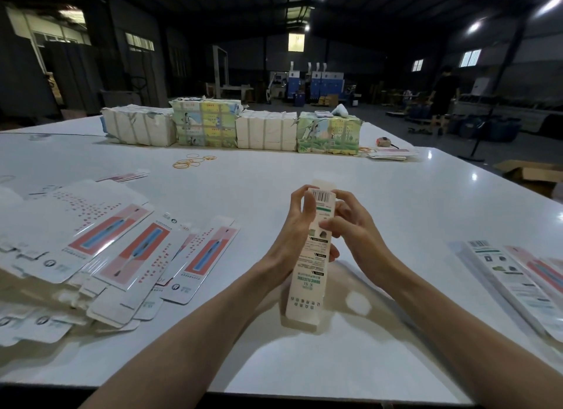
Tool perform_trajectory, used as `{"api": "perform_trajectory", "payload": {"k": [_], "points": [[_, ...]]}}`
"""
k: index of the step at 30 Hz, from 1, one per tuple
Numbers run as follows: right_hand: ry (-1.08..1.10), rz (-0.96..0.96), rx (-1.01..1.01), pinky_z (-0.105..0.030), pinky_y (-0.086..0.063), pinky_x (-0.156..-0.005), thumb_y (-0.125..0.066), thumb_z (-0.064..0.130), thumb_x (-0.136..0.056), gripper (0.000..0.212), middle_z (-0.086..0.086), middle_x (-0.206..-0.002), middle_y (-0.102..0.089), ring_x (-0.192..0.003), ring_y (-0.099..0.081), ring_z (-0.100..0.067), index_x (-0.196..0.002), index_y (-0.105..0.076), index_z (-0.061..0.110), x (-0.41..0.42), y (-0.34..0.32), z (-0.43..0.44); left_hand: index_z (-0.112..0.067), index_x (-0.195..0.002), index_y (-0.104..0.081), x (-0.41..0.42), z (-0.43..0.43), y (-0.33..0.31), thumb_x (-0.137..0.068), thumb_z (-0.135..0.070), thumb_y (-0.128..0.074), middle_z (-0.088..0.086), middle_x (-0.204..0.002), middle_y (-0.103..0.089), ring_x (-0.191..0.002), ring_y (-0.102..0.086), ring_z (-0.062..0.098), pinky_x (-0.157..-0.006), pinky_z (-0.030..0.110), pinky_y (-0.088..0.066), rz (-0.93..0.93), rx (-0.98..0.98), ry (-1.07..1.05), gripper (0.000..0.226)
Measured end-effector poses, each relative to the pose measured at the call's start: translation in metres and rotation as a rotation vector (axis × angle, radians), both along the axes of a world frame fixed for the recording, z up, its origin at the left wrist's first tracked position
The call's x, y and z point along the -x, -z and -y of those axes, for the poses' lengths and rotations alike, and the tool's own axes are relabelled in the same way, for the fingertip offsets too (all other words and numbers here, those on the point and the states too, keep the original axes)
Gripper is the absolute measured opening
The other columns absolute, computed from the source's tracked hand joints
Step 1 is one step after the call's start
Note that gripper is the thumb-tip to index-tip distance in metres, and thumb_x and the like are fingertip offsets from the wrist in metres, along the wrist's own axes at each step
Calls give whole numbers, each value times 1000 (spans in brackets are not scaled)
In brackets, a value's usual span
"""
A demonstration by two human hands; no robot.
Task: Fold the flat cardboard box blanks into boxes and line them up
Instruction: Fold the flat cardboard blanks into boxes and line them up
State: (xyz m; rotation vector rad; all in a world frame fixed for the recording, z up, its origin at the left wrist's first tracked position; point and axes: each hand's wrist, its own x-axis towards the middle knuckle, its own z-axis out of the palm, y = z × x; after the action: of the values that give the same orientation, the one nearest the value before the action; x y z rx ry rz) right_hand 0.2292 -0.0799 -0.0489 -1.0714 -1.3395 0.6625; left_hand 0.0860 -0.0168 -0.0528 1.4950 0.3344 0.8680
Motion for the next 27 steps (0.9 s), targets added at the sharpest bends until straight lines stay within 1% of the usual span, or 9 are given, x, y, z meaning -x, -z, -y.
{"api": "perform_trajectory", "payload": {"k": [2,5,7,10,15,18,22,24,27], "points": [[-7,-8,41,-52,-54,-87,-63,26,-94,30,-14,-103,-67,-95,-64,-34,-123,-60,28,-5,2,-2,-45,-141,-31,1,0,0,-102,-55,-61,16,-99,-68,-70,-71,37,-62,42,-60,-9,31,44,51],[-73,-8,85,-39,-53,-85,-62,26,-95,28,-9,-104,-71,-96,-65,-31,-122,-59,18,-14,1,-2,-48,-144,-27,4,0,3,-96,-31,-74,19,-109,-62,-82,-71,33,-72,41,-60,-22,83,122,69],[-88,-126,79,-36,-54,-85,-57,26,-99,31,-11,-107,-71,-100,-68,-26,-120,-60,3,-19,-3,-3,-48,-146,-24,4,2,5,-92,-28,-79,17,-108,-64,-82,-72,32,-74,41,-60,-64,65,112,79],[79,-218,34,-42,-61,-92,-50,28,-108,28,-10,-110,-76,-105,-74,-27,-121,-58,5,-26,-5,-6,-51,-145,-23,0,4,6,-88,-27,-86,12,-106,-70,-77,-74,29,-72,37,-61,-139,-36,11,89],[128,-118,26,-32,-62,-79,-56,25,-108,23,-7,-108,-79,-101,-77,-28,-128,-64,16,-27,-4,-7,-54,-141,-30,-1,6,6,-82,-25,-91,12,-105,-71,-68,-74,30,-65,36,-61,-172,-83,18,90],[135,-52,-21,-34,-63,-78,-58,15,-106,20,-5,-110,-79,-103,-76,-27,-122,-69,16,-29,-8,-5,-55,-140,-32,0,6,5,-82,-24,-90,15,-111,-70,-67,-73,32,-64,39,-61,-178,-86,21,88],[149,29,-48,-39,-65,-76,-48,-3,-101,33,-1,-112,-78,-106,-75,-21,-115,-72,15,-27,-12,1,-56,-138,-33,1,7,5,-83,-23,-88,16,-117,-68,-68,-73,33,-66,41,-61,-194,-54,18,85],[101,-31,-22,-46,-65,-82,-49,0,-102,28,-8,-115,-77,-109,-74,-28,-114,-73,9,-29,-15,2,-57,-137,-33,1,7,5,-83,-23,-88,15,-116,-68,-68,-74,33,-64,40,-62,-204,-61,6,84],[5,-180,58,-48,-64,-86,-54,24,-108,29,-21,-113,-75,-110,-73,-36,-110,-74,2,-29,-19,4,-56,-136,-32,2,5,5,-83,-22,-87,15,-117,-66,-68,-75,33,-63,39,-62,-216,-72,8,83]]}}
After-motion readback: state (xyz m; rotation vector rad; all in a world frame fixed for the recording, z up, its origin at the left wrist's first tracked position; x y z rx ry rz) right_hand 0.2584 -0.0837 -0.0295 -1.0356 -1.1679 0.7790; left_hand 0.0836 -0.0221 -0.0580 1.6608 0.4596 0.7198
